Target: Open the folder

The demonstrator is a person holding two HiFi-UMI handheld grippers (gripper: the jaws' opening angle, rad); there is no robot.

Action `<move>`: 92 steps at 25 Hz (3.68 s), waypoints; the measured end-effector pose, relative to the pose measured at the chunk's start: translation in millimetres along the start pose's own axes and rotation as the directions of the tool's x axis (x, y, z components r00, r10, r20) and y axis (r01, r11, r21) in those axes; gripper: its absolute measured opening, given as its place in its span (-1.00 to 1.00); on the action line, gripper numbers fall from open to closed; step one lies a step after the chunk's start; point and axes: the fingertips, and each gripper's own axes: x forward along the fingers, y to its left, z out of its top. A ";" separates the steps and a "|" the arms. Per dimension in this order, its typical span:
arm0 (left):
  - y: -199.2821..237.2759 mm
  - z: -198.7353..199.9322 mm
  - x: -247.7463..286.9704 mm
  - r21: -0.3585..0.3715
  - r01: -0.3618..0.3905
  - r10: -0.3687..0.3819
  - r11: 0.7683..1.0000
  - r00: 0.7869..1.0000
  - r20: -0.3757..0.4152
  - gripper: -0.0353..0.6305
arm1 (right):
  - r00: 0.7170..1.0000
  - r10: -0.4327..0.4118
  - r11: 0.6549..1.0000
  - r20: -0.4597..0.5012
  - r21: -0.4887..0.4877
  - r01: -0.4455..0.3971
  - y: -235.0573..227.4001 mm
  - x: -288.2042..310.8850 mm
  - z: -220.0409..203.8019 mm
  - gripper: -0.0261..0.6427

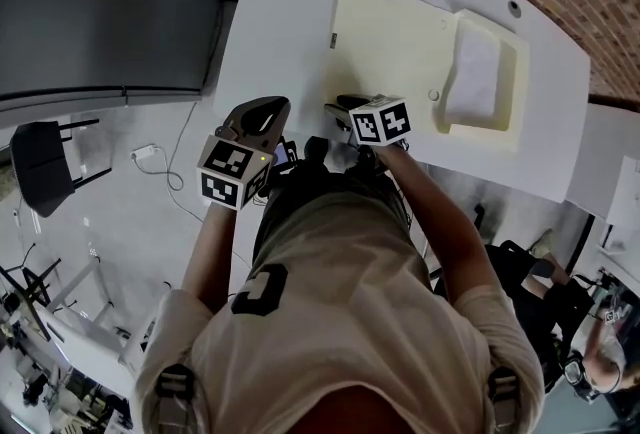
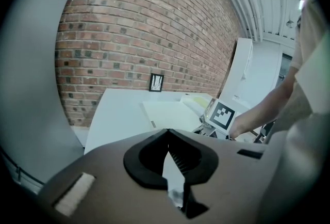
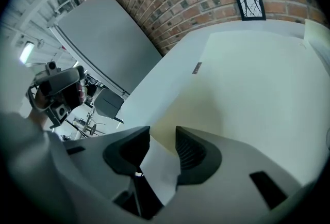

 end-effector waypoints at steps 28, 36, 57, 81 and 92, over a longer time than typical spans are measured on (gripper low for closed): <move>-1.2 9.3 7.0 -0.007 0.018 -0.018 1.000 1.000 0.020 -0.88 | 0.997 -0.045 0.999 -0.069 0.009 0.045 -7.7 2.2 -4.0 -0.83; -13.2 9.6 21.2 0.005 0.061 -0.061 0.998 0.998 0.015 -0.88 | 0.998 -0.055 0.998 -0.035 -0.027 0.055 1.3 -10.8 3.9 -0.83; -61.8 35.6 37.8 0.090 0.140 -0.144 0.986 0.989 0.041 -0.88 | 0.986 -0.096 0.989 0.135 -0.101 0.110 8.0 -74.3 17.2 -0.83; -113.3 75.3 49.1 0.161 0.001 -0.007 0.987 0.999 0.040 -0.88 | 0.958 -0.016 0.998 0.287 -0.051 0.032 -29.7 -166.8 14.5 -0.83; -156.0 80.4 63.5 0.163 -0.056 0.049 0.985 0.998 0.046 -0.88 | 0.916 0.163 0.983 0.366 0.014 -0.181 -18.4 -220.0 8.9 -0.86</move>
